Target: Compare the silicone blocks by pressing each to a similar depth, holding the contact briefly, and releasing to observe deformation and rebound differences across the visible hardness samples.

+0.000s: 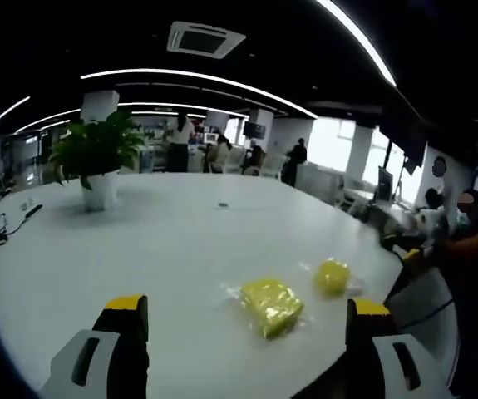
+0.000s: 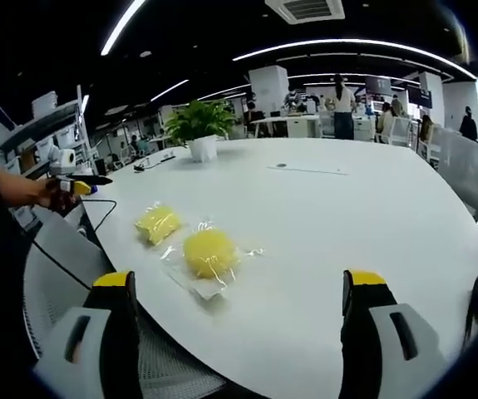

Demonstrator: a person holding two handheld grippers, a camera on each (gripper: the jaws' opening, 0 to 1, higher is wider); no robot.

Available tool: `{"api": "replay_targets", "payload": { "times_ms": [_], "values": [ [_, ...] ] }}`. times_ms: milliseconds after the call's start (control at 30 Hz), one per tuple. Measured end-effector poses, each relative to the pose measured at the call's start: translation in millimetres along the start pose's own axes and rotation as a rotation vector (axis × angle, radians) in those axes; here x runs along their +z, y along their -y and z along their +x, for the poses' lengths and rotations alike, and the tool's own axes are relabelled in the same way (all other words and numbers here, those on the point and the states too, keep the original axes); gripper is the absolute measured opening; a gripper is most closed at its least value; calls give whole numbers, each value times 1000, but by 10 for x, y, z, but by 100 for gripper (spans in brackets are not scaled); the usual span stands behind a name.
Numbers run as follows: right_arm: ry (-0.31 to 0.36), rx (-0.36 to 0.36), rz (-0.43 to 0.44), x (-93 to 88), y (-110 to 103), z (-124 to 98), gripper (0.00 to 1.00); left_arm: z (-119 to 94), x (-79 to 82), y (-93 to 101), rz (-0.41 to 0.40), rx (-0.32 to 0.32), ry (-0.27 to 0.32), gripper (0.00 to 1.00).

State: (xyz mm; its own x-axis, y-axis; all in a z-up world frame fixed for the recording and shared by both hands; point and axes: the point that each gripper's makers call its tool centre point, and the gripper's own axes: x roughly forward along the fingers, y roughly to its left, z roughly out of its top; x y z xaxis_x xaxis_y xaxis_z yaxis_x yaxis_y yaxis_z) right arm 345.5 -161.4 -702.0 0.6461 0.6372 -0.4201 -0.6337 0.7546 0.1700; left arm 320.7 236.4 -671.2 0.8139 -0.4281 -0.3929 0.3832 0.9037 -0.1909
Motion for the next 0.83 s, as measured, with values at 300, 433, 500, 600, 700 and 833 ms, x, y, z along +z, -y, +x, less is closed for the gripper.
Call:
{"api": "replay_targets", "payload": {
  "times_ms": [300,433,500,600,700,833],
  "values": [
    [1,-29,36,16,76,106,96,-15,65,1,-30,43,14,100],
    [-8,-12,15,40,17,161,96,-2,72,31,-32,20,6,100],
    [-30,0,-8,6,-6,182,96,27,71,65,-28,2,-1,100],
    [-38,0,-24,-8,2,181,97,61,57,90,-13,-6,-17,100],
    [-49,10,-13,-47,8,174,97,77,46,106,-11,-12,-24,100],
    [-54,10,-11,-74,6,147,97,81,19,123,-13,-18,-38,100]
  ]
}}
